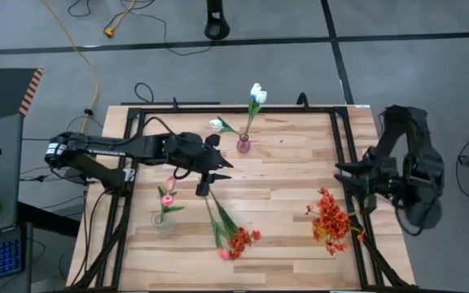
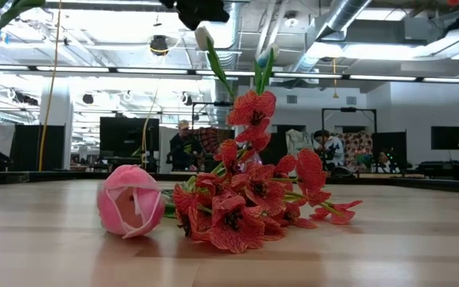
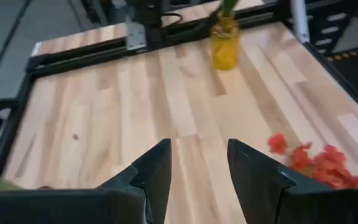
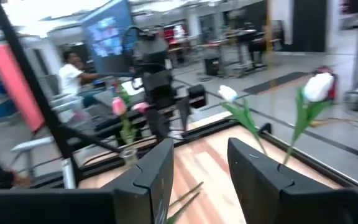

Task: Sort flowers into vase by color
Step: Put the pink flower into the transparent vase

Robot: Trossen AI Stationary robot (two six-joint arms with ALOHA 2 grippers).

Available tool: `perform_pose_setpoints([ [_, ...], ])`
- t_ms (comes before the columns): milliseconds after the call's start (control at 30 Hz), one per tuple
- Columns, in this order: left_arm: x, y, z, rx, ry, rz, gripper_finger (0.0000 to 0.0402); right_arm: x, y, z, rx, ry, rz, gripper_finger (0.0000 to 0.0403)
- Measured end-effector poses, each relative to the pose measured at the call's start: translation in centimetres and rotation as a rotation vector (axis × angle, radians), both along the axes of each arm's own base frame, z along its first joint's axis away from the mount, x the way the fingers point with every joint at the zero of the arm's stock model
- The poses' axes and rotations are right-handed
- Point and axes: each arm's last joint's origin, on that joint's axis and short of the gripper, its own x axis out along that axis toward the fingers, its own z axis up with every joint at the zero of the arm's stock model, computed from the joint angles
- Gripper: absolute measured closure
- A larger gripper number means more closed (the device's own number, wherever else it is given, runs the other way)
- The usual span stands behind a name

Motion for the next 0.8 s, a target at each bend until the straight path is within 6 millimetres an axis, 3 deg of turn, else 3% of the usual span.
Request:
perform_pose_setpoints([
  [200,-0.2,-0.7,-0.1,-0.009,0.098,-0.066,0.0256,2.3,0.1,-0.2,0.018,0.075,-0.074,0.0226],
  [533,-0.6,-1.2,-0.6,-0.019,0.167,-0.136,0.0258,5.5,-1.0,1.6,0.015,0.147,-0.041,0.0226],
  [800,-1.0,-1.3,-1.5,-0.016,0.265,-0.138,0.0282,7.9,-3.3,2.3,-0.021,0.166,-0.068,0.0226],
])
